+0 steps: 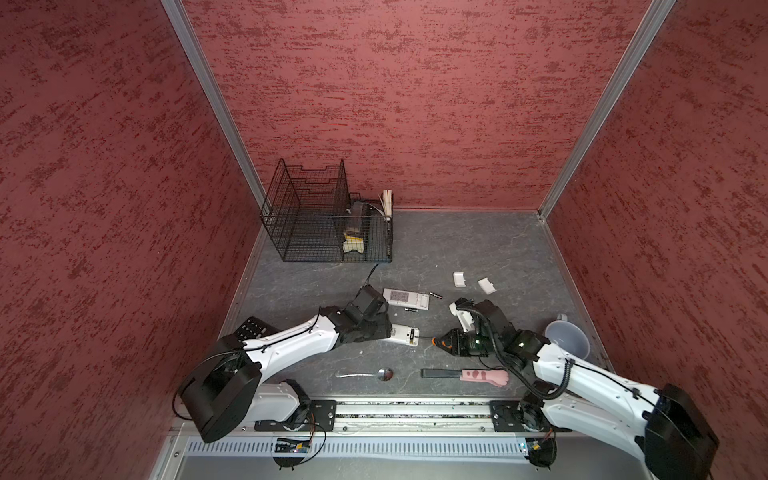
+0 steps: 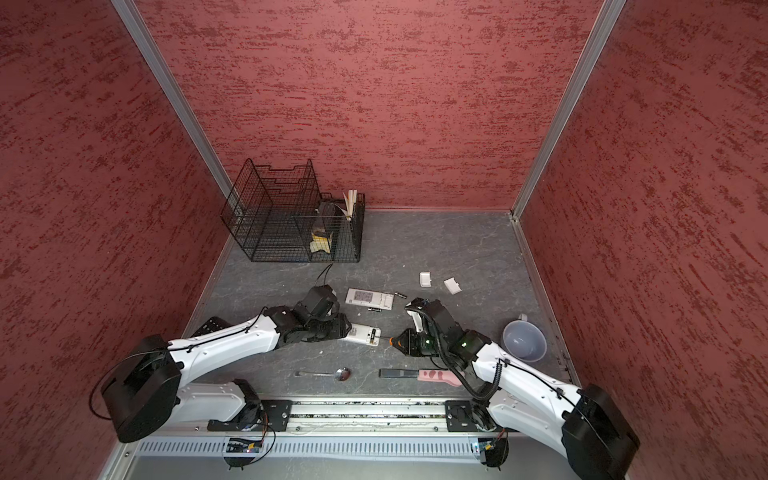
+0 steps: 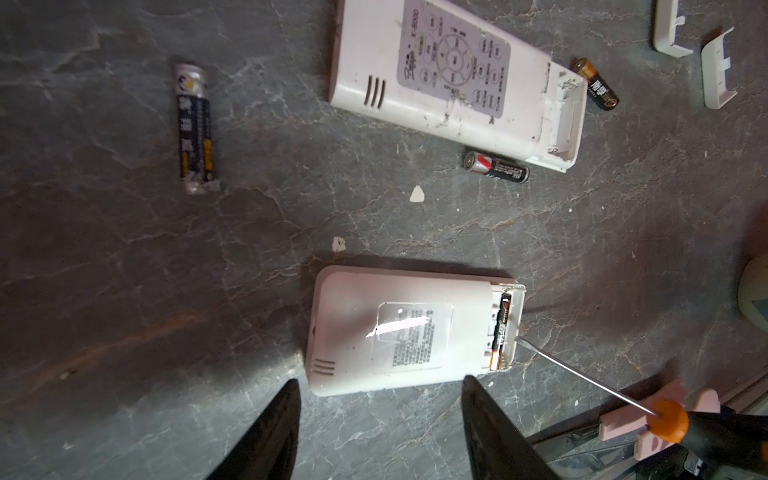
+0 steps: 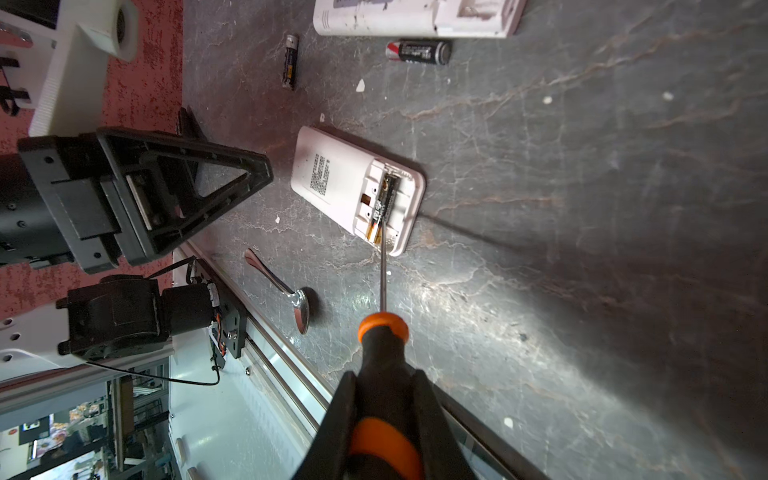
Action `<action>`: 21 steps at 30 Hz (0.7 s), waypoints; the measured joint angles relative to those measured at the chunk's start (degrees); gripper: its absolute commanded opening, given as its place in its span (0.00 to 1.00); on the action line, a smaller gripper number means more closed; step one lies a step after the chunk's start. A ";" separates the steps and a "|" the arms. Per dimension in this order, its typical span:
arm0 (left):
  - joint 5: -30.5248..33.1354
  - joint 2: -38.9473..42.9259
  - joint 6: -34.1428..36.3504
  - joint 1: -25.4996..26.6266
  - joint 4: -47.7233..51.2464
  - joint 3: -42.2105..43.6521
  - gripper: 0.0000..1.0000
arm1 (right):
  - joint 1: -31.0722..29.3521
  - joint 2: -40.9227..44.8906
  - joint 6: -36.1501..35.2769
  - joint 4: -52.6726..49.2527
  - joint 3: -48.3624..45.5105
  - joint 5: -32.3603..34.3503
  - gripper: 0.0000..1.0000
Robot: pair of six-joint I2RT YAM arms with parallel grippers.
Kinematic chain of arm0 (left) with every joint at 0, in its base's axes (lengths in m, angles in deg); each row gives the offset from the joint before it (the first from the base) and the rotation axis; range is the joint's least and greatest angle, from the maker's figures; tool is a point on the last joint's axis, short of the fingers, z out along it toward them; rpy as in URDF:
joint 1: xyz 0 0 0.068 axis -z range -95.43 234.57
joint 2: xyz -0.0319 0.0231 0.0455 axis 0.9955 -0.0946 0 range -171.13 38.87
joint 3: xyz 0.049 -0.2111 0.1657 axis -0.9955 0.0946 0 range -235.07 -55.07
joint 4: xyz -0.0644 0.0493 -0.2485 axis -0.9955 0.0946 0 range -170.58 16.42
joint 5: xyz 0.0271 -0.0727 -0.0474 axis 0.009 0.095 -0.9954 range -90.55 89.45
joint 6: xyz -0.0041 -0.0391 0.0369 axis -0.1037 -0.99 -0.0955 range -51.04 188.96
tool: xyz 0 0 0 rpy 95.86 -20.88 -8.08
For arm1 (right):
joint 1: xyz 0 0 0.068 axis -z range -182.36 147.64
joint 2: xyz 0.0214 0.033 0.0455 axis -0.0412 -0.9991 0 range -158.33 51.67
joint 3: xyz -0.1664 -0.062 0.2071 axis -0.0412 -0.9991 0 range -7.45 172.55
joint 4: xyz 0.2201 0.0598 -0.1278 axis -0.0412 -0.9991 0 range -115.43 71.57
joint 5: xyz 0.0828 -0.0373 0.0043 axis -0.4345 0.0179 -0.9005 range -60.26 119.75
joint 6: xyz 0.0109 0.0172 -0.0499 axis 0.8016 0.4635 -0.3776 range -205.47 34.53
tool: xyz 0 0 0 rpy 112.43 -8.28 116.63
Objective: Unload the batteries from the remote control
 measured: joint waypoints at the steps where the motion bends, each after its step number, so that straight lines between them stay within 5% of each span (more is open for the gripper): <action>1: -0.02 -0.31 0.15 0.00 -0.04 0.00 0.62 | -0.11 0.00 0.11 0.09 -0.13 -0.02 0.00; 21: -0.22 -5.88 0.66 0.00 -2.12 0.59 0.59 | -0.63 -1.90 1.36 4.57 -2.38 -0.26 0.00</action>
